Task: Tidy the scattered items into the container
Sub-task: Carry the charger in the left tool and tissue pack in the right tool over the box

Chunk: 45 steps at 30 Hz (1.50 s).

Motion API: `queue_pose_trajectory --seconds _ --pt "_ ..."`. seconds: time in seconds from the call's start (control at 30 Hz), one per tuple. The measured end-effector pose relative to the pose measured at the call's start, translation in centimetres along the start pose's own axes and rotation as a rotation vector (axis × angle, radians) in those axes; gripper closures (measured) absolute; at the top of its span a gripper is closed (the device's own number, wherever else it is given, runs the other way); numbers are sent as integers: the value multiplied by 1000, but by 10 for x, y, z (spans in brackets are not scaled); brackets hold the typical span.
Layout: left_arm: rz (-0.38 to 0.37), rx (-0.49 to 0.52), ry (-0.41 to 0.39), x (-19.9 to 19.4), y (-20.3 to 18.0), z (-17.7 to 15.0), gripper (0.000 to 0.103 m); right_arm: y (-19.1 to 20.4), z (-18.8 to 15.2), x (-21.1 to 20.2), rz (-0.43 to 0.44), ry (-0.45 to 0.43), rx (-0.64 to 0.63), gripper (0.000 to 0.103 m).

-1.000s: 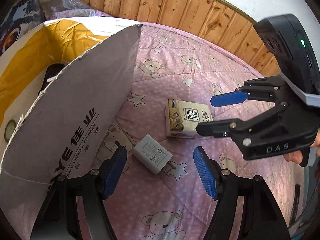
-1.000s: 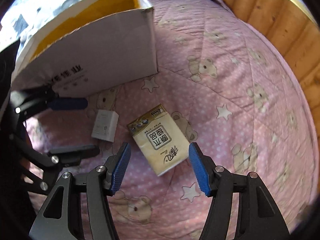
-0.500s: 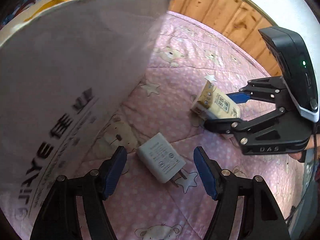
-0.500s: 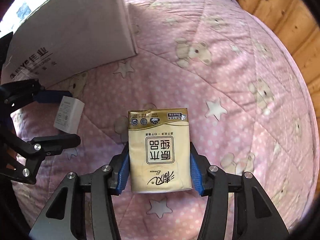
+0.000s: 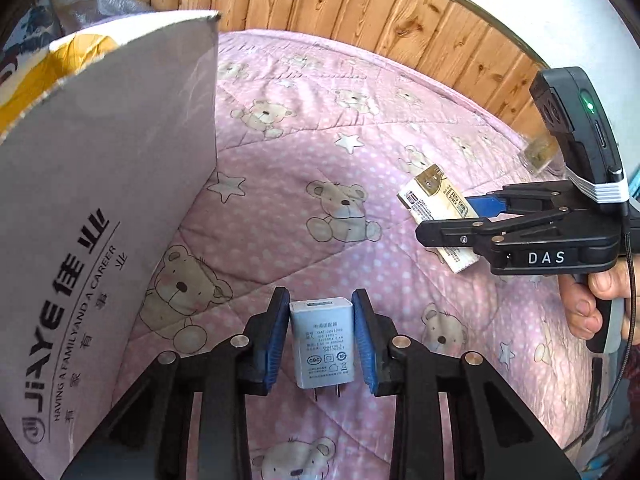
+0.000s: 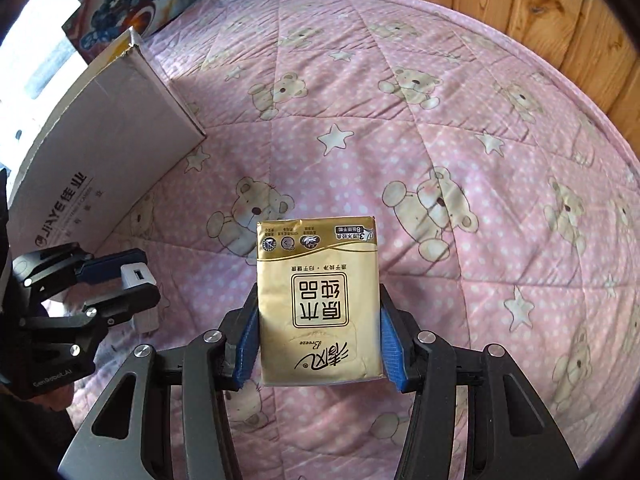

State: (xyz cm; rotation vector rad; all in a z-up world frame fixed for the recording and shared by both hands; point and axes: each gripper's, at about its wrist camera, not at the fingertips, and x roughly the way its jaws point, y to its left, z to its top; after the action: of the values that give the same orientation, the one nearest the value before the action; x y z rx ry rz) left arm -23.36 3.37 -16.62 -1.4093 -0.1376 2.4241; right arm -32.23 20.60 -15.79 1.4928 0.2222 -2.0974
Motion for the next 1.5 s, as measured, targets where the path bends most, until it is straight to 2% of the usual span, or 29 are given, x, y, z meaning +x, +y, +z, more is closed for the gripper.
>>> queue_pose_trajectory --seconds 0.1,0.17,0.23,0.27,0.3,0.33,0.4,0.5,0.57,0.63,0.67,0.7,0.77,0.8,1.13,1.5 --pt "4 67 20 -2 -7 -1 70 11 -14 -11 -9 -3 29 49" --pt "25 58 17 -5 -4 -7 68 15 -24 -18 -23 -7 34 49" --pt "25 45 47 -3 -2 -13 36 33 -24 -15 -23 -11 55 49" --pt "11 30 61 -3 2 -18 36 36 -29 -18 -29 -16 67 49" --pt "-9 26 82 -5 3 -23 51 40 -33 -17 -31 -17 81 49" --pt "11 55 65 -8 0 -25 73 42 -37 -19 -34 -23 97 49" --pt "-15 84 66 -9 -5 -27 84 48 -45 -20 -32 -38 129 49" --pt "-30 59 79 -9 -5 -26 87 53 -55 -30 -27 -62 152 49" --pt "-24 18 84 -15 3 -27 75 54 -61 -37 -32 -77 167 49" --pt "-14 17 40 -19 -1 -24 32 53 -64 -41 -35 -91 192 49" --pt "-2 43 11 -19 -5 -22 30 52 -66 -42 -30 -95 204 49" --pt "6 83 -1 -17 -11 -22 30 52 -68 -42 -31 -101 213 49" --pt "-17 148 54 -9 -17 -20 67 53 -73 -42 -28 -104 235 49" --pt "-13 161 63 -7 -17 -21 71 54 -76 -43 -29 -108 246 49" --pt "-30 154 19 -45 -20 -27 71 79 -99 -75 -33 -170 323 49" --pt "-92 162 -49 -109 -17 -49 71 137 -124 -102 -54 -205 344 49"
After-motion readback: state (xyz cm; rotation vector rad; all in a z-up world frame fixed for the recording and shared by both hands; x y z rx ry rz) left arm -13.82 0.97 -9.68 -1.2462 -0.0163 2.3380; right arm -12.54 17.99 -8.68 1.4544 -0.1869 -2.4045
